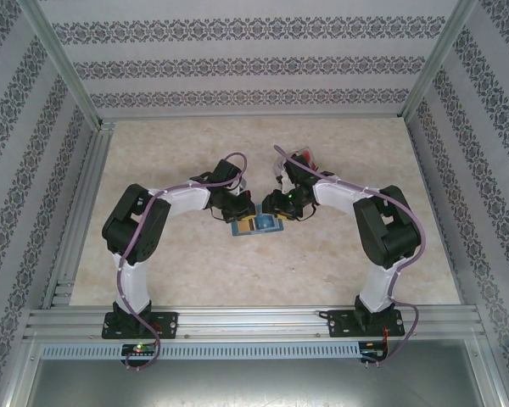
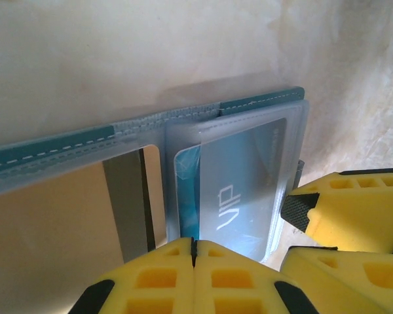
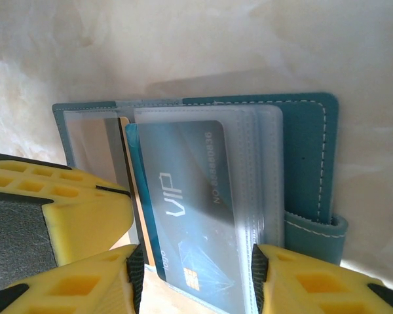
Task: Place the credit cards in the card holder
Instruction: Flip over the card slot in the card holder.
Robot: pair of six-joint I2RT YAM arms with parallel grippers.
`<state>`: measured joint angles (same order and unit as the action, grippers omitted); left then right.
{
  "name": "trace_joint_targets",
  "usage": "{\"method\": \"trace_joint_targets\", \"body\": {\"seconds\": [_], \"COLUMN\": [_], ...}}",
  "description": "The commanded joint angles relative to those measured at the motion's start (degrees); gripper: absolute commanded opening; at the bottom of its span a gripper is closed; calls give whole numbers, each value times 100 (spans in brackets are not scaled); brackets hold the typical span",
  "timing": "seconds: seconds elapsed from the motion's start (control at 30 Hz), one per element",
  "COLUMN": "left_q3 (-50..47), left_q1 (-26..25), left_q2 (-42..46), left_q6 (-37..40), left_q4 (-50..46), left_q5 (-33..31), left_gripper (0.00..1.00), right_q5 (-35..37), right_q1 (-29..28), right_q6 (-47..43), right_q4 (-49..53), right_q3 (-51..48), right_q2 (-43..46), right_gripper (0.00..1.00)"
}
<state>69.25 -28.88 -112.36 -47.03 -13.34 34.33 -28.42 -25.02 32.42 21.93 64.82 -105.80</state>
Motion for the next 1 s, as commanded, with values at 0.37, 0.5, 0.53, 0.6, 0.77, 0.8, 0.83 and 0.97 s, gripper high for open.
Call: {"method": "trace_joint_targets", "body": {"seconds": [0.37,0.5,0.53,0.6,0.77,0.8,0.83,0.97], "left_q3": [20,-6,-8,-25,-18,-19,-20,-34], "left_q1": [-47,-52,-49,-49,-51,-47,-47,-47], "left_q2": [-234,-224,-217,-208,-213,-214,-210,-190], "left_q6": [-17,-26,-34,-26,-37,-43,-44,-44], "left_q4": [138,156,163,165,179,183,191,179], "left_q5": [14,-5,-5,-16,-29,-31,-31,-31], "left_gripper": [0,0,0,0,0,0,0,0], "right_q5": [4,-38,-47,-58,-125,-148,-149,-220], "right_q1": [-187,-227,-232,-241,-266,-267,-263,-283], "right_q6": [-175,-158,-149,-140,-149,-149,-143,-72], "right_q4": [240,287,294,322,390,390,381,295], "right_q3": [258,345,364,412,488,488,481,445], "right_q2": [-119,-15,33,108,169,163,160,198], "right_gripper": [49,49,49,49,49,49,49,49]}}
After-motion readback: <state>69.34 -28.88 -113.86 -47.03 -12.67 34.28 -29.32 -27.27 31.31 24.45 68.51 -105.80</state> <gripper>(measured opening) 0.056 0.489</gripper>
